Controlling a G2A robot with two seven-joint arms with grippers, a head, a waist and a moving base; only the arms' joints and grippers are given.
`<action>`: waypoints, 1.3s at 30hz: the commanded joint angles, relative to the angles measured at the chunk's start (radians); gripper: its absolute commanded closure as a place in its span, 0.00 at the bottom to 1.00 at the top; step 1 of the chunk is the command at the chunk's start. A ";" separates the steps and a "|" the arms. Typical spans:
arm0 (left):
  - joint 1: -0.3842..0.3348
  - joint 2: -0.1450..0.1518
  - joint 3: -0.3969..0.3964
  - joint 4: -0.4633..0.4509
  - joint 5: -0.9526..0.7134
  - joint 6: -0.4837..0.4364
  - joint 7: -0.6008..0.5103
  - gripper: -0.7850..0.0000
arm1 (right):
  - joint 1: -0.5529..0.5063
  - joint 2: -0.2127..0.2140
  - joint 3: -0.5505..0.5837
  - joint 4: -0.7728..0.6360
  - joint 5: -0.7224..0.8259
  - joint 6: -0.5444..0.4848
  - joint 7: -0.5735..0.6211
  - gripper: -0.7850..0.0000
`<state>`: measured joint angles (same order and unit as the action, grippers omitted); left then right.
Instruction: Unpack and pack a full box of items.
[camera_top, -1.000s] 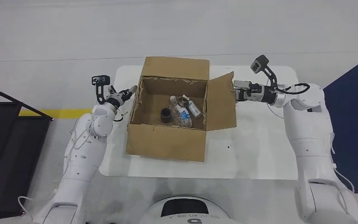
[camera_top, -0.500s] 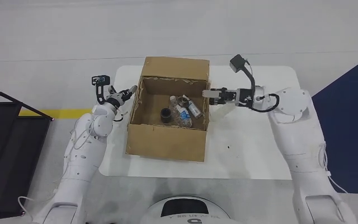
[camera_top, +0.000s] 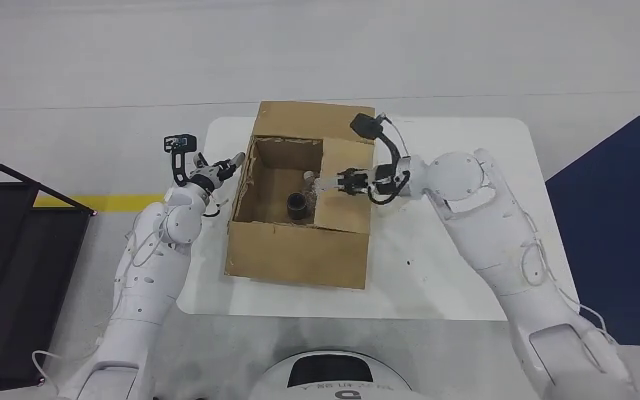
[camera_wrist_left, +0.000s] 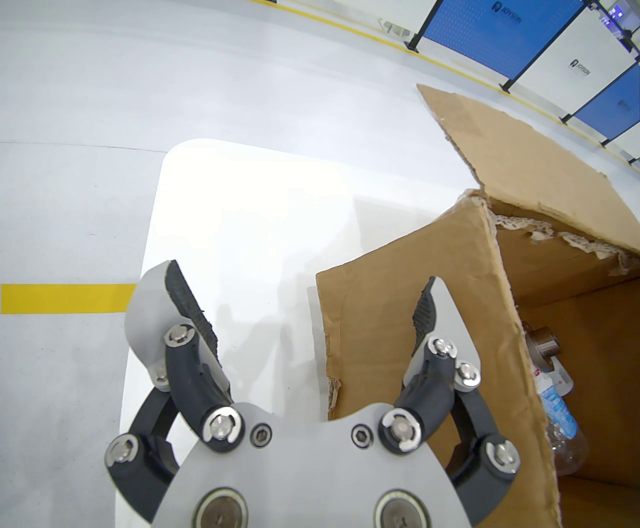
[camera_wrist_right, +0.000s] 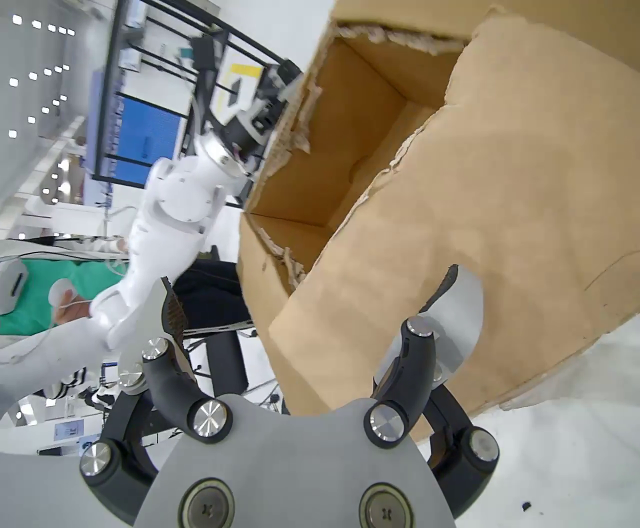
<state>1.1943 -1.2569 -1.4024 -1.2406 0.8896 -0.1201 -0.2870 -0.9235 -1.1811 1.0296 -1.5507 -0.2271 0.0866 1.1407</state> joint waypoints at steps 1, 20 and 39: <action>0.000 0.000 0.000 0.000 0.000 0.000 0.000 0.00 | 0.032 -0.007 -0.038 0.015 -0.032 0.022 -0.017 0.00; 0.049 0.022 -0.038 0.083 0.195 0.066 0.054 0.00 | 0.079 -0.023 -0.120 -0.051 -0.057 0.034 -0.031 0.00; 0.024 0.022 -0.016 0.190 0.314 0.119 0.253 0.00 | 0.130 -0.044 -0.190 -0.057 -0.079 0.068 -0.036 0.00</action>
<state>1.2014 -1.2358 -1.4161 -1.0359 1.1773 -0.0214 -0.1012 -0.7933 -1.2247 0.8404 -1.6059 -0.3061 0.1538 1.1055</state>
